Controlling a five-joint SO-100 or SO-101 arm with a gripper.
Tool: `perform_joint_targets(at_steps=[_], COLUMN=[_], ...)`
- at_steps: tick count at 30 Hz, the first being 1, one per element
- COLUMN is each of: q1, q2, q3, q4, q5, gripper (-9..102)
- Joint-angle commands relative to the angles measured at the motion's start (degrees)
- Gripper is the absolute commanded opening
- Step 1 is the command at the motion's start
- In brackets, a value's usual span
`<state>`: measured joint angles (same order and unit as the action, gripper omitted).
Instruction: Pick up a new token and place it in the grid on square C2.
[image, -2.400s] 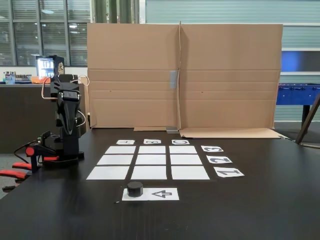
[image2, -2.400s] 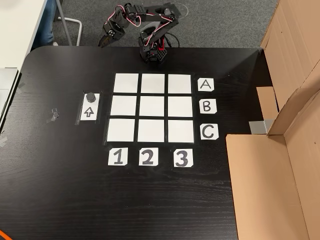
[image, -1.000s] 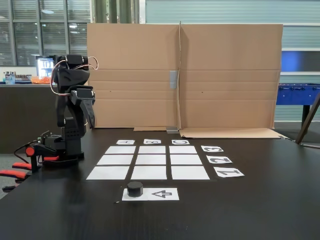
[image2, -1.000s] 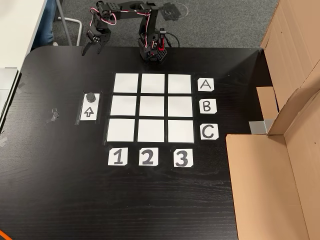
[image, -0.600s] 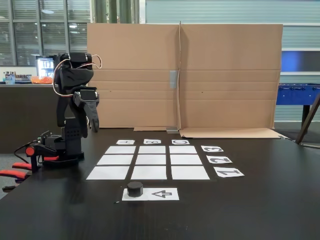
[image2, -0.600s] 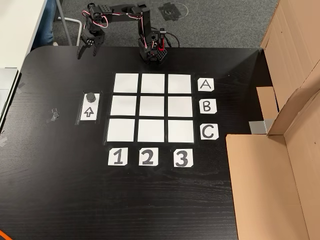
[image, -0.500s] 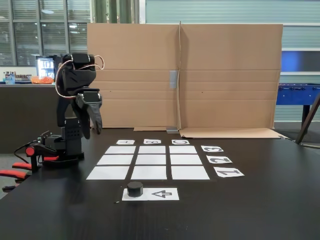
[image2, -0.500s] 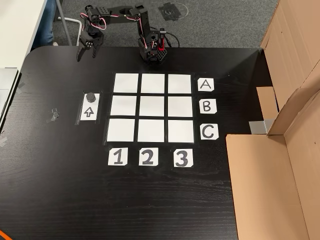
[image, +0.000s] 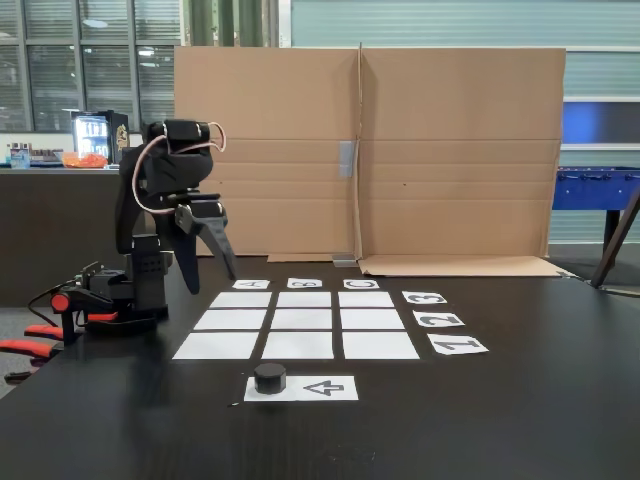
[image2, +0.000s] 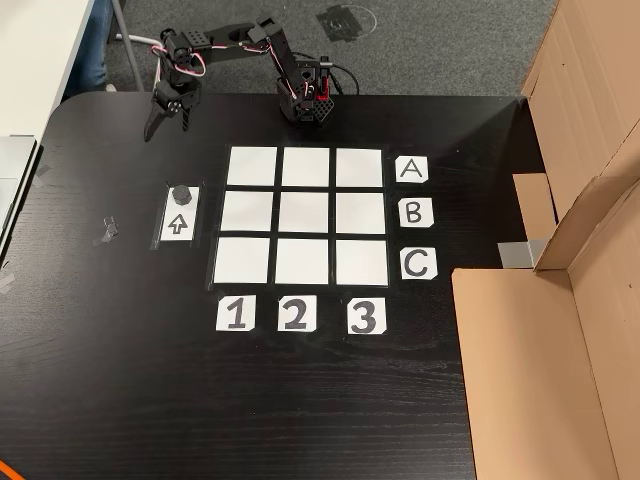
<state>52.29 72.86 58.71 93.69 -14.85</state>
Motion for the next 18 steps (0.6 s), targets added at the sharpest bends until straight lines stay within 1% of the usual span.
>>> perform_joint_targets(at_steps=[1,18], q1=[-1.1,-6.0], q2=[-2.2,-17.5], q3=[-3.9,-17.8], q4=[0.5,0.6], q5=[0.4,1.8], gripper=[44,44])
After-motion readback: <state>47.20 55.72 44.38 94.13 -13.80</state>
